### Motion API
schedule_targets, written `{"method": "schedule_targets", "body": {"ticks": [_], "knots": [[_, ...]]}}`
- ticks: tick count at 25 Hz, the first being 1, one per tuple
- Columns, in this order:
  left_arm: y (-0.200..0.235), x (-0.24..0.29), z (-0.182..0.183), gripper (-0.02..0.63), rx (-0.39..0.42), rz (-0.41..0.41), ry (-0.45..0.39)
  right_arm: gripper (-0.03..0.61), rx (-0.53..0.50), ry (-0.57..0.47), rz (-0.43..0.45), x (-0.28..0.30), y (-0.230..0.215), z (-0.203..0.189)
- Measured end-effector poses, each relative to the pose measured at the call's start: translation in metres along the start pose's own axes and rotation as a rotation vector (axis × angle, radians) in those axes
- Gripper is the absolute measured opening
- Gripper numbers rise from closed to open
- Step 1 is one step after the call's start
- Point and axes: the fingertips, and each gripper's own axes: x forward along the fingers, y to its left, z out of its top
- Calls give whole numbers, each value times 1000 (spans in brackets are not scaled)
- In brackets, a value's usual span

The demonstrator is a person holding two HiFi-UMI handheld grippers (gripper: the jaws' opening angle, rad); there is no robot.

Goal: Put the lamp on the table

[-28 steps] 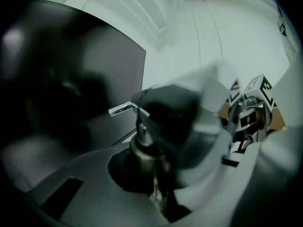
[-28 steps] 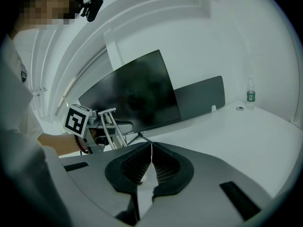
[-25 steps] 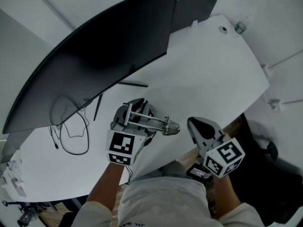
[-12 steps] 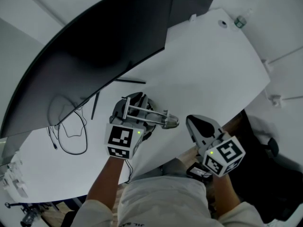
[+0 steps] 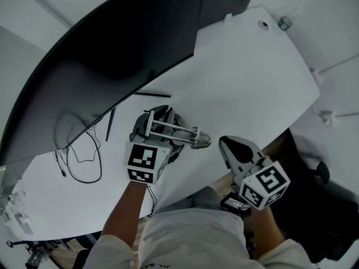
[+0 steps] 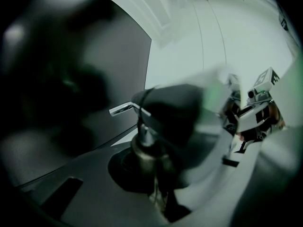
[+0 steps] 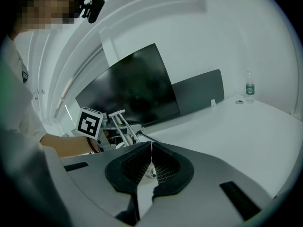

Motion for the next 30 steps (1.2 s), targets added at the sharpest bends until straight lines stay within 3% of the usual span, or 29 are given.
{"method": "schedule_targets", "body": {"ticks": [14, 30], "knots": [[-2, 9, 0, 38, 21, -10, -7, 32, 7, 7, -8, 0, -4, -1], [-19, 3, -9, 48, 108, -21, -55, 32, 9, 5, 5, 2, 1, -3]]}}
